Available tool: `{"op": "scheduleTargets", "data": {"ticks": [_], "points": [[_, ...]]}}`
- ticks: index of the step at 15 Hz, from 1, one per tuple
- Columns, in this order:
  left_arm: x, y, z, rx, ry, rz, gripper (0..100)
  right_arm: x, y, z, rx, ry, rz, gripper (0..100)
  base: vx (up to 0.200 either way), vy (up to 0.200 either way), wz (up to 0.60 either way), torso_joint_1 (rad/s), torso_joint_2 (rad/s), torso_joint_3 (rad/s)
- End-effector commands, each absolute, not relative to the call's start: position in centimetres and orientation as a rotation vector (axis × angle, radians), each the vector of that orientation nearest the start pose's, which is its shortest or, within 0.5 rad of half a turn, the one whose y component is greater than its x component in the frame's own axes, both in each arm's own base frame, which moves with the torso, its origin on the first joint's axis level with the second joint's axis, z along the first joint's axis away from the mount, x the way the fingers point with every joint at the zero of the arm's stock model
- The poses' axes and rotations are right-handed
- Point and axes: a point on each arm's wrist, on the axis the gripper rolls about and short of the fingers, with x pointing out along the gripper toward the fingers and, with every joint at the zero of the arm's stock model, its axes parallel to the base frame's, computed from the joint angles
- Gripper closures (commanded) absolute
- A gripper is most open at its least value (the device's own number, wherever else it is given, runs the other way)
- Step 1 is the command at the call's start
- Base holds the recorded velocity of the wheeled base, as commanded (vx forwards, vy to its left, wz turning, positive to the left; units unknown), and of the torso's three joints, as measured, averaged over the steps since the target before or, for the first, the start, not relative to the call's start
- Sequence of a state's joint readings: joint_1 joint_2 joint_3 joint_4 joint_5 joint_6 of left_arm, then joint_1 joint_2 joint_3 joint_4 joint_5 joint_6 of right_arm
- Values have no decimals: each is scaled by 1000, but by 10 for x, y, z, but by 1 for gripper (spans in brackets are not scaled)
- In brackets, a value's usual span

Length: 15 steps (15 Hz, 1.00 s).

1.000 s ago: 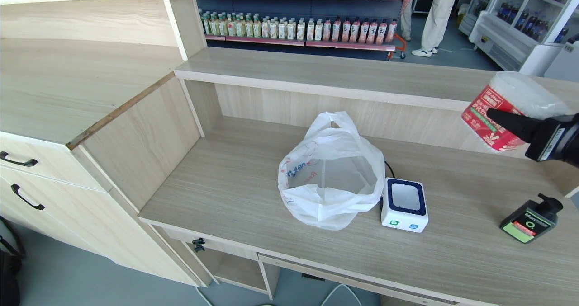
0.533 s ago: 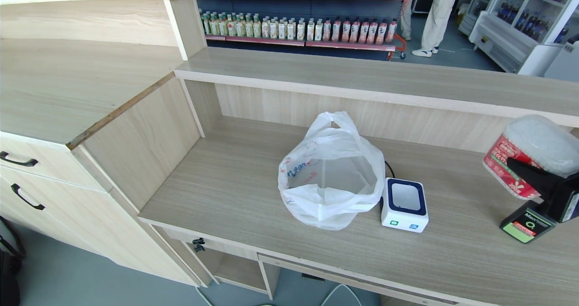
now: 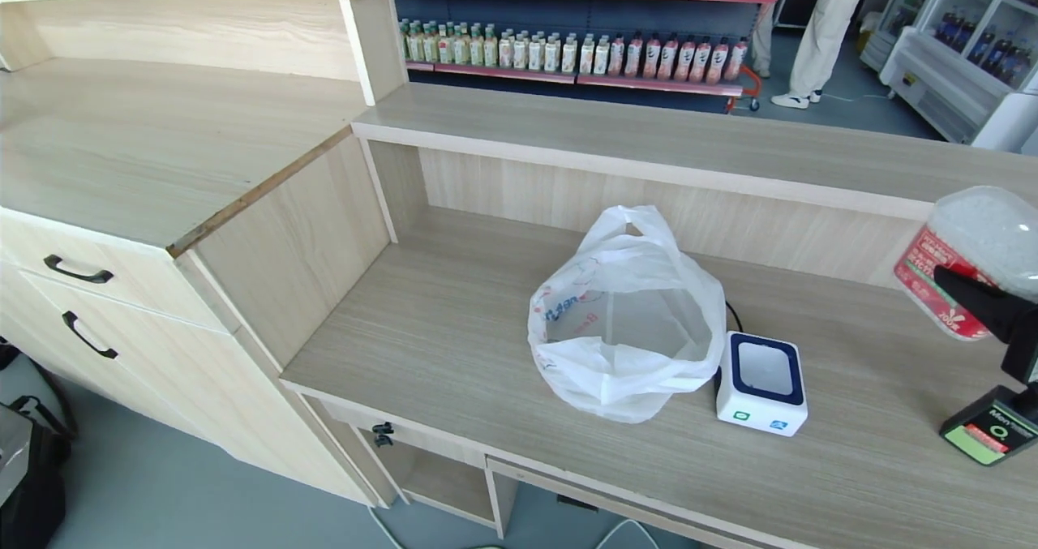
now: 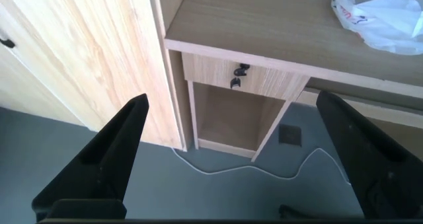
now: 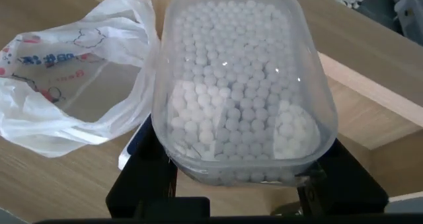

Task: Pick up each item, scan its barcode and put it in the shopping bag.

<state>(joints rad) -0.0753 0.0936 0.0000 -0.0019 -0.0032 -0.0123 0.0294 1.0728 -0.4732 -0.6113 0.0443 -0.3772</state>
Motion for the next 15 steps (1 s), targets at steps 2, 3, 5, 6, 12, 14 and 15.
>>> {"op": "scheduleTargets", "data": {"ticks": [2,3,5,6,12,14,15], "points": [[-15,1,77,-10,94,-78,0,158,5,222,-363,17,77,100,0,0,600,5,7,2],[-15,1,78,-9,92,-78,0,163,5,217,-335,46,81,100,0,0,600,-2,-2,12],[-15,1,78,-9,92,-78,0,187,1,209,-290,109,63,100,0,0,0,0,0,0],[-15,1,77,-9,94,-78,0,197,-2,201,-278,149,55,100,0,0,0,0,0,0],[-15,1,77,-9,94,-78,0,268,-5,143,-175,237,50,100,0,0,0,0,0,0],[-15,1,77,-9,94,-78,0,281,-5,119,-173,177,112,100,0,0,0,0,0,0],[-15,1,78,-9,92,-78,0,283,-5,112,-170,160,143,100,0,0,0,0,0,0]]}}
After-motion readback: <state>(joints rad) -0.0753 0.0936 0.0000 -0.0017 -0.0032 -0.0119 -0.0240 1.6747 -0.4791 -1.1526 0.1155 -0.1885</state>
